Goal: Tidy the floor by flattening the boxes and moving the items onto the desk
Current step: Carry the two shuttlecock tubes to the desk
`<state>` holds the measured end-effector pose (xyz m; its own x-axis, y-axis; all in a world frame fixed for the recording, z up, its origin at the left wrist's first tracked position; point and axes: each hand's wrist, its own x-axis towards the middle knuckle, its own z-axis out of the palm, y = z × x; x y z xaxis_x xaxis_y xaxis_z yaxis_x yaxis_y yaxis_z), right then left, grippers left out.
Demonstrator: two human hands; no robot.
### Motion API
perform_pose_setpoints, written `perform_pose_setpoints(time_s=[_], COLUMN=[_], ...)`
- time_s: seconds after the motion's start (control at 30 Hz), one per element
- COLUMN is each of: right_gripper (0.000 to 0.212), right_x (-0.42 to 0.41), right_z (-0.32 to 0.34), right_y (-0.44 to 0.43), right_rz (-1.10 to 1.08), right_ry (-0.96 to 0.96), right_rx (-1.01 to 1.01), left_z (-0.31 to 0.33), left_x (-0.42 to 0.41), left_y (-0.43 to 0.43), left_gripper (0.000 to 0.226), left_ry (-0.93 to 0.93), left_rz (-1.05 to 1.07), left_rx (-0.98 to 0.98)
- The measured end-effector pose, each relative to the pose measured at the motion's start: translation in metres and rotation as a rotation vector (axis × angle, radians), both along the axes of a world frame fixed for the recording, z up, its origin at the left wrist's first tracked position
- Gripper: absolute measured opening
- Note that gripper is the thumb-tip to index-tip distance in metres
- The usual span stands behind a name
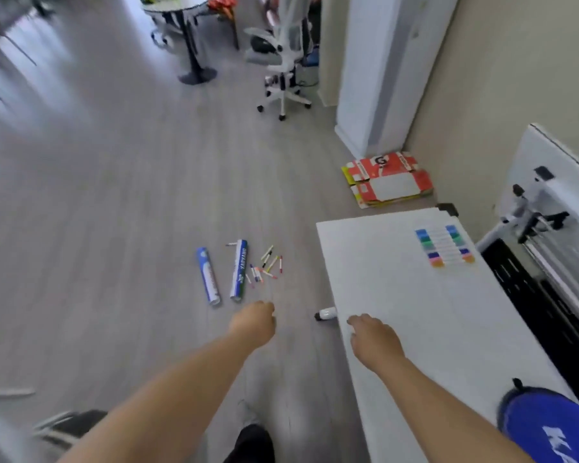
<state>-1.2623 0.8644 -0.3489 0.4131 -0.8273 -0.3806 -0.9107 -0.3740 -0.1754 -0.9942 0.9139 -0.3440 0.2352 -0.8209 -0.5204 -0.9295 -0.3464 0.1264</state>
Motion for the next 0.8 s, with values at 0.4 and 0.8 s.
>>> perform_pose_setpoints(time_s=[0.4, 0.8], right_gripper=[0.039, 0.032], right_x=[0.294, 0.472], right_z=[-0.001, -0.055], right_y=[-0.074, -0.230], right_rz=[0.268, 0.328], right_ry=[0.110, 0.126], right_rx=[0.083, 0.182], left_z=[-0.010, -0.056], left_x=[0.273, 0.421], left_y=[-0.009, -0.133], left_gripper=[0.035, 0.036], left_ry=[0.044, 0.096], left_rz=[0.313, 0.455], left_rx=[-0.025, 0.002])
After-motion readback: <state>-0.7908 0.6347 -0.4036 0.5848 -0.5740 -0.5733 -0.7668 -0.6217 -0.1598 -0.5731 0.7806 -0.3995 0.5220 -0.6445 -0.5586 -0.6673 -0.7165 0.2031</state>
